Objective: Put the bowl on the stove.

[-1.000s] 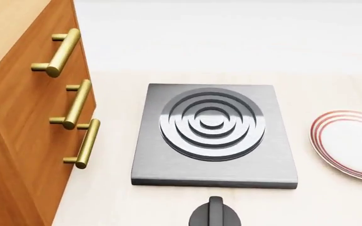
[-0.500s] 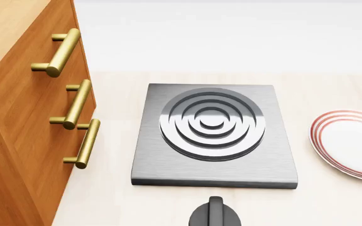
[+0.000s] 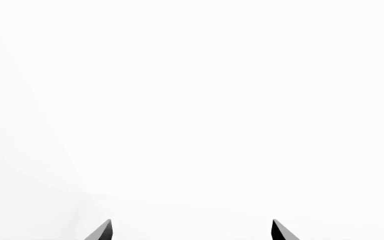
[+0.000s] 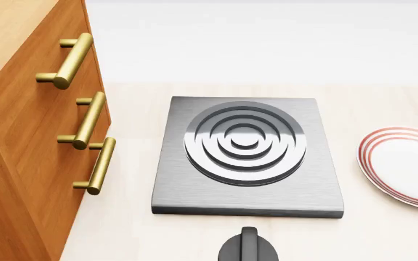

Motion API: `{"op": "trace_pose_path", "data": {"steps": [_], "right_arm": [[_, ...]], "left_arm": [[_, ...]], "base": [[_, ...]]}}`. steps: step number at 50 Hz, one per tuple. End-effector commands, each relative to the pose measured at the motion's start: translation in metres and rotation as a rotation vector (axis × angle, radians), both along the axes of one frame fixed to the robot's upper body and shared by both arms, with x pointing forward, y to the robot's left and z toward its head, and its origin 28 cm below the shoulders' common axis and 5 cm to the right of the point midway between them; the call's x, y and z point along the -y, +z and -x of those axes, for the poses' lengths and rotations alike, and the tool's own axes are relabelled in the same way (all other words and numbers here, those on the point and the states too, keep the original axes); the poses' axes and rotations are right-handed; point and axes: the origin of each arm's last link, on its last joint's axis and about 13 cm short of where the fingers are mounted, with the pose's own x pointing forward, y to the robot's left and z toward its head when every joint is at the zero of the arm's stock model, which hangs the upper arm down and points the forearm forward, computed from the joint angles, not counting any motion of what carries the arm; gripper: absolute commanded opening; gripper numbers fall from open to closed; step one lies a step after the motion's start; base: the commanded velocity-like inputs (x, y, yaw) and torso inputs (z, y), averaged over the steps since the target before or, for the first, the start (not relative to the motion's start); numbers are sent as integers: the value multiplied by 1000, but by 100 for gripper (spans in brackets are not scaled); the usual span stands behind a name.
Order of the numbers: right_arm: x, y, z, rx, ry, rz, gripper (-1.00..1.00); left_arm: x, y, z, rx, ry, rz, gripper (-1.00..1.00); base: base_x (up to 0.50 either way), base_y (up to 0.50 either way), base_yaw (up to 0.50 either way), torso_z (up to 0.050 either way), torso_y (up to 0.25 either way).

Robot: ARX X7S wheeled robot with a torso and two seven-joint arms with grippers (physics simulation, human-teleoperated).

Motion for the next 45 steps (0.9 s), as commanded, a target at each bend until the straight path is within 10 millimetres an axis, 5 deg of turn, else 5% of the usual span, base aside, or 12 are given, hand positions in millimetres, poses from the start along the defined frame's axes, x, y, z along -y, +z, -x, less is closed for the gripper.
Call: {"op": "trace_pose_path", "data": {"steps": [1, 45], "right_arm": [[1, -15, 4, -18, -6, -2, 100], [-6, -67, -22, -55, -67, -48, 100]], "left_arm": [[-2, 0, 0, 18, 25, -5, 100], [-3, -3, -2, 9, 31, -5, 100]], "base": [[0, 0, 0, 0, 0], [0, 0, 0, 0, 0]]}}
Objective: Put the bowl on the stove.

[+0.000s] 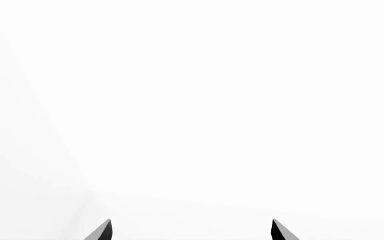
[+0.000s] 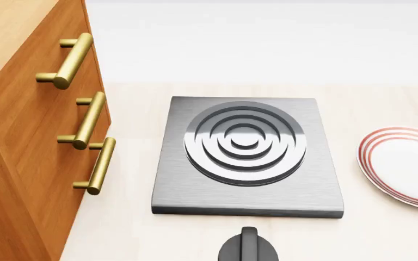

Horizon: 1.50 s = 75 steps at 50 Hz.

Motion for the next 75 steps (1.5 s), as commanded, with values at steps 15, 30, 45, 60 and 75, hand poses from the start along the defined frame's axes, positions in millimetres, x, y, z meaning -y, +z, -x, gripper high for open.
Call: {"op": "trace_pose_path", "data": {"steps": [15, 30, 45, 60, 75], "right_arm": [[-3, -24, -23, -29, -29, -21, 100], [-3, -40, -16, -63, -63, -31, 100], [-2, -53, -10, -82, -108, -28, 100], [-4, -39, -16, -12, -63, -4, -100], [-6, -27, -28, 43, -9, 35, -100]], "left_arm": [[-3, 0, 0, 18, 26, -5, 100], [-3, 0, -1, 17, 24, -3, 100], [-3, -1, -1, 12, 23, -2, 100], [-3, -2, -2, 10, 25, -2, 100], [-3, -2, -2, 9, 26, 0, 100]], "base": [[0, 0, 0, 0, 0], [0, 0, 0, 0, 0], [0, 0, 0, 0, 0], [0, 0, 0, -1, 0], [0, 0, 0, -1, 0]]}}
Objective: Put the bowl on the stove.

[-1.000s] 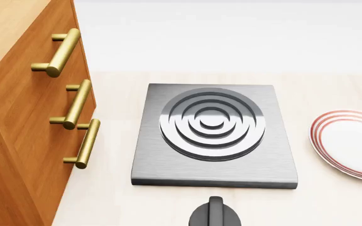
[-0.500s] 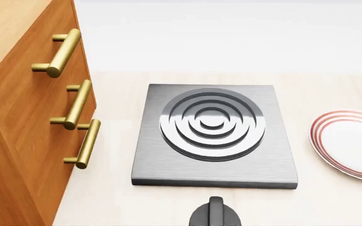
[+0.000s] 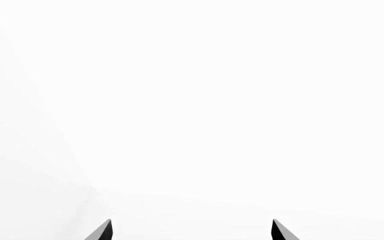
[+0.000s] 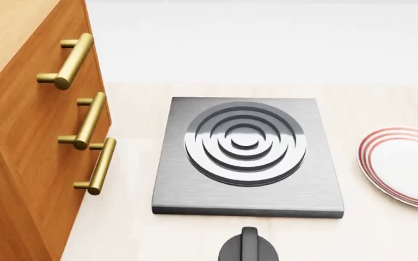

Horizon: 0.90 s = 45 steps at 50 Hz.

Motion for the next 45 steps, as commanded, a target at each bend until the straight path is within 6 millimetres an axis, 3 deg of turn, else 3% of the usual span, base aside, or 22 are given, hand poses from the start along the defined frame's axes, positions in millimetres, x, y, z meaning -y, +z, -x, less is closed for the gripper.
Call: {"op": "trace_pose_path", "data": {"steps": [1, 8, 18, 34, 45], "right_arm": [[-6, 7, -9, 57, 67, -7, -100], [-12, 22, -20, 101, 139, 24, -100], [-29, 60, -51, 214, 283, 58, -100], [-63, 111, -106, 347, 516, 118, -100], [-97, 158, -143, 474, 691, 129, -100]], "left_arm": [[-2, 1, 0, 21, 23, -5, 100], [-2, 0, 0, 19, 23, -3, 100], [-2, 1, 0, 21, 23, -4, 100], [-4, 3, 2, 27, 31, -8, 100], [-4, 4, 2, 28, 31, -9, 100]], "base": [[0, 0, 0, 0, 0], [0, 0, 0, 0, 0], [0, 0, 0, 0, 0], [0, 0, 0, 0, 0], [0, 0, 0, 0, 0]]}}
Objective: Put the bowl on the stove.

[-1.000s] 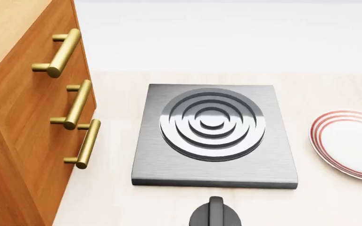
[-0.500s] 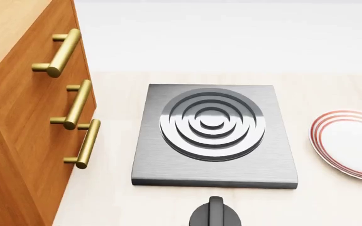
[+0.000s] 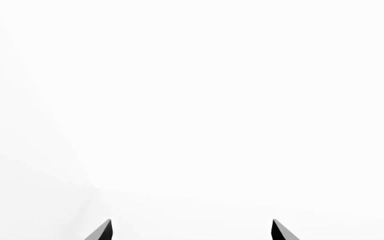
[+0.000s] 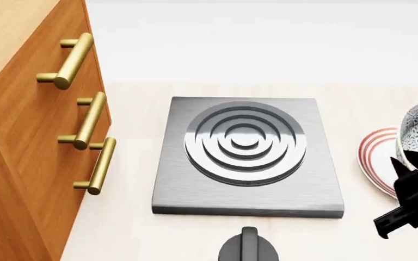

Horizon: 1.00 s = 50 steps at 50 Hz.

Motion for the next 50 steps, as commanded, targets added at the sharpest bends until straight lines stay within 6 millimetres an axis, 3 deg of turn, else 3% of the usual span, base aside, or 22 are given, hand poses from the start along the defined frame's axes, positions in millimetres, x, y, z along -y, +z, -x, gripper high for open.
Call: {"op": "trace_pose_path", "data": {"steps": [1, 15, 50], "right_arm": [[-31, 50, -34, 144, 168, 31, -100], [-60, 66, -70, 165, 265, -4, -100], [-127, 52, -113, 213, 379, -77, -100]], "left_arm": [[-2, 2, 1, 24, 24, -8, 100], [-1, 3, 1, 24, 21, -11, 100], [1, 1, -2, 15, 6, -14, 100]], "base": [[0, 0, 0, 0, 0], [0, 0, 0, 0, 0], [0, 0, 0, 0, 0]]}}
